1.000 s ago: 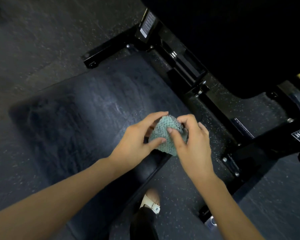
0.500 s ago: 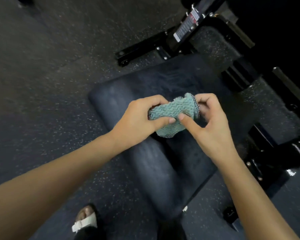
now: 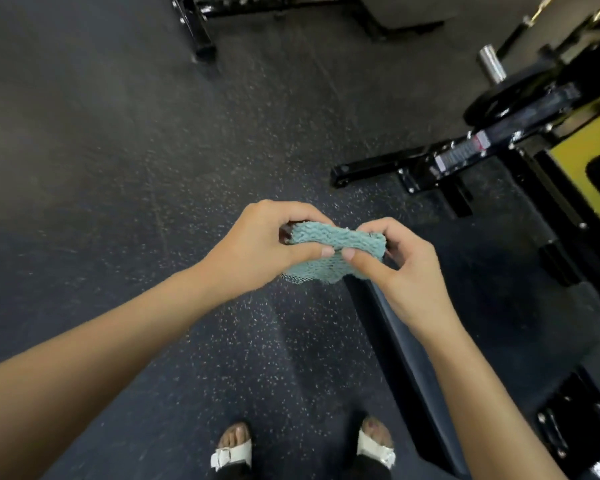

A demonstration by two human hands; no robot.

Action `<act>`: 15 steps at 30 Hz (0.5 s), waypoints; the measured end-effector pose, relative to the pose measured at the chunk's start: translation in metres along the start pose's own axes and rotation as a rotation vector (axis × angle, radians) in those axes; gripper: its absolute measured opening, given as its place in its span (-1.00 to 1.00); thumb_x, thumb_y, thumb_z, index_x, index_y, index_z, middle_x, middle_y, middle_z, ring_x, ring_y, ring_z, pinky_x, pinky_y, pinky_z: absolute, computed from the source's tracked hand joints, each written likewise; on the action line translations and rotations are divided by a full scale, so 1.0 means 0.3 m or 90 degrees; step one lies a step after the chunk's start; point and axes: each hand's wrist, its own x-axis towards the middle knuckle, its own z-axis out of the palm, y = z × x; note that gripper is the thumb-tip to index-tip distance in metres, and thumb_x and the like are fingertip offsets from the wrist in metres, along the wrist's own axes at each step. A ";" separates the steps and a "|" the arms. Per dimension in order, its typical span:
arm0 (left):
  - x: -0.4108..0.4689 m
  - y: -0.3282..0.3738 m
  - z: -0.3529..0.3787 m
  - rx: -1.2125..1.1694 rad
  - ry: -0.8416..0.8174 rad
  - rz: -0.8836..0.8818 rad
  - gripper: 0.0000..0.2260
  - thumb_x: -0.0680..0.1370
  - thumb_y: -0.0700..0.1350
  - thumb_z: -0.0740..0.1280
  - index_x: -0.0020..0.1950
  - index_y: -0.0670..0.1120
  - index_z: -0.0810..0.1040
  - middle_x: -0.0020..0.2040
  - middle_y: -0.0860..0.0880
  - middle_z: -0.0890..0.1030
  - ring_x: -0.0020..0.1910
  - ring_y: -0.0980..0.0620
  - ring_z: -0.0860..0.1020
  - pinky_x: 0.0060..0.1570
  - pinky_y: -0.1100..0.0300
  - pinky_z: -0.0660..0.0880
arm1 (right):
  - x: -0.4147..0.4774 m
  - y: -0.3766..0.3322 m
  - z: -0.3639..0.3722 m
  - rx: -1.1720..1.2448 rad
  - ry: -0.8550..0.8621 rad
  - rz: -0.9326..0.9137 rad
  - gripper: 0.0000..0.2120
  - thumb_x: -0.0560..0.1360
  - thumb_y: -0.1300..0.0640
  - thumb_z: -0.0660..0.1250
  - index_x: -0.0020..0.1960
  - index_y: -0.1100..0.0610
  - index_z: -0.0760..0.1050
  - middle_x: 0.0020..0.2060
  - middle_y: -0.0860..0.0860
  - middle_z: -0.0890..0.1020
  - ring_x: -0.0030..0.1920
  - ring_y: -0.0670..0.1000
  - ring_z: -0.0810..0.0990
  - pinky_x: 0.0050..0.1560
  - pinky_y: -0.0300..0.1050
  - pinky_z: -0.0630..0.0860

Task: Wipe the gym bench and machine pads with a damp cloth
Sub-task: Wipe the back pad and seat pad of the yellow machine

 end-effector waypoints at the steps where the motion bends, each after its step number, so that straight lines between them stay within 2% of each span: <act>1: -0.003 0.023 -0.047 -0.003 0.009 0.004 -0.84 0.48 -0.13 0.51 0.04 -0.01 0.69 -0.08 0.09 0.71 -0.08 0.09 0.66 0.02 0.02 0.59 | 0.022 -0.043 0.014 0.012 -0.006 -0.004 -0.88 0.42 0.09 0.45 -0.09 0.08 0.56 -0.21 -0.12 0.61 -0.16 -0.06 0.57 -0.10 -0.01 0.52; 5: 0.017 0.128 -0.194 -0.018 0.034 0.013 -0.85 0.48 -0.13 0.50 0.04 0.00 0.70 -0.08 0.10 0.71 -0.08 0.10 0.67 0.02 -0.04 0.61 | 0.111 -0.206 0.025 0.036 -0.034 -0.018 -0.88 0.42 0.02 0.44 -0.10 0.03 0.56 -0.20 -0.03 0.63 -0.13 0.11 0.60 -0.08 0.19 0.55; 9: 0.075 0.221 -0.295 -0.055 0.077 0.023 -0.85 0.47 -0.16 0.50 0.01 0.02 0.70 -0.09 0.06 0.72 -0.07 0.05 0.69 0.03 -0.11 0.61 | 0.214 -0.337 -0.003 0.039 -0.060 -0.039 -0.93 0.46 0.09 0.38 -0.12 0.01 0.49 -0.26 -0.14 0.55 -0.20 -0.06 0.51 -0.21 -0.04 0.46; 13: 0.143 0.313 -0.372 -0.070 0.106 0.033 -0.85 0.48 -0.18 0.50 0.02 -0.01 0.71 -0.07 0.02 0.72 -0.04 0.01 0.68 0.04 -0.15 0.60 | 0.325 -0.464 -0.054 0.022 -0.096 -0.057 -0.89 0.46 0.10 0.37 -0.12 -0.09 0.48 -0.23 -0.08 0.54 -0.20 -0.03 0.49 -0.21 -0.02 0.42; 15: 0.176 0.362 -0.408 -0.068 0.113 0.042 -0.85 0.48 -0.19 0.50 0.03 -0.02 0.70 -0.06 0.03 0.72 -0.03 0.02 0.68 0.05 -0.14 0.60 | 0.370 -0.529 -0.083 0.024 -0.099 -0.072 -0.91 0.47 0.11 0.37 -0.07 -0.04 0.51 -0.17 -0.03 0.58 -0.15 0.00 0.53 -0.19 -0.03 0.47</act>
